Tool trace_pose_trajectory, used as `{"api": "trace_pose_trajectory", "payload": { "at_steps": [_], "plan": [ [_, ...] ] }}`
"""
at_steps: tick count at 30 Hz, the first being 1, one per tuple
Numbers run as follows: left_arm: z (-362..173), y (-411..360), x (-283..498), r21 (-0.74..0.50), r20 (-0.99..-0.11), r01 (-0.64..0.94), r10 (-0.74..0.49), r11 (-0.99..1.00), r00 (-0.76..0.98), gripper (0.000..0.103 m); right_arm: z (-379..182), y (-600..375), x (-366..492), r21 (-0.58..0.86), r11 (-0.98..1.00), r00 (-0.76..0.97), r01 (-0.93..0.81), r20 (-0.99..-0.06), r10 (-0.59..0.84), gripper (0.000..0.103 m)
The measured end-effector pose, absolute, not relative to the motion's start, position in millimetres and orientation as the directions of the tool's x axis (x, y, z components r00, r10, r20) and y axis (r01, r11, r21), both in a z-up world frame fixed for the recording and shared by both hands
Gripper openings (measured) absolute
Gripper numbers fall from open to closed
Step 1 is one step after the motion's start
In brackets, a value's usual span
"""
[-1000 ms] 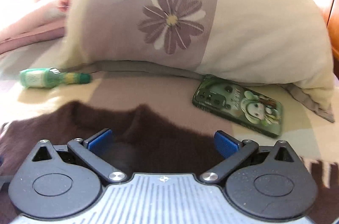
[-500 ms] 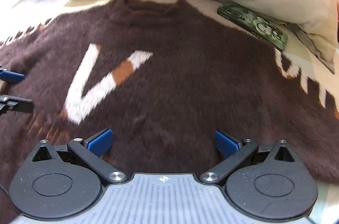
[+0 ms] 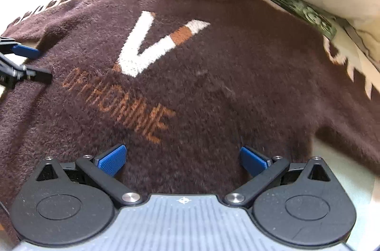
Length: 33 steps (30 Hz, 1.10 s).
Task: Fold clothes
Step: 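Move the left gripper to the sleeve with white lettering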
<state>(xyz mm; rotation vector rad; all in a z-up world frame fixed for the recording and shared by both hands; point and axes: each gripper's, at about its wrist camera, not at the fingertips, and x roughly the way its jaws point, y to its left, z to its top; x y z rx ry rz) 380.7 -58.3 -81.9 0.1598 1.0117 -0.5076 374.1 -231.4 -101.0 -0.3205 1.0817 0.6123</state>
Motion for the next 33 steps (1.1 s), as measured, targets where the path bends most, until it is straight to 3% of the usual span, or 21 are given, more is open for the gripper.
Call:
{"api": "trace_pose_trajectory", "payload": {
  "at_steps": [6, 13, 18, 24, 29, 33],
  "plan": [
    [-81.0, -61.1, 380.9, -0.084, -0.839, 0.524, -0.344, 0.848, 0.421, 0.094, -105.3, -226.8, 368.1, 0.021, 0.8, 0.348, -0.6, -0.893, 0.284, 0.103],
    [-86.4, -25.4, 375.0, -0.118, -0.859, 0.395, -0.293, 0.911, 0.419, 0.094, -108.1, -227.7, 363.5, 0.0, 0.786, 0.372, -0.618, -0.881, 0.292, 0.103],
    [-78.1, -22.3, 369.2, -0.125, -0.859, 0.423, -0.312, 0.897, 0.407, 0.094, -109.6, -226.9, 360.0, -0.017, 0.785, 0.396, -0.62, -0.87, 0.294, 0.103],
    [-86.9, -20.7, 350.9, -0.073, -0.883, 0.394, -0.243, 0.916, 0.401, 0.094, -109.4, -227.3, 362.2, -0.013, 0.771, 0.382, -0.637, -0.874, 0.3, 0.103],
    [-60.3, -1.3, 351.6, -0.08, -0.864, 0.247, -0.191, 0.966, 0.466, 0.094, -109.5, -229.5, 361.1, -0.015, 0.757, 0.38, -0.654, -0.871, 0.312, 0.103],
    [-47.4, 34.0, 368.5, -0.015, -0.845, 0.059, -0.044, 0.998, 0.534, 0.093, -109.2, -227.6, 361.9, -0.017, 0.757, 0.375, -0.653, -0.876, 0.304, 0.103]
  ]
}}
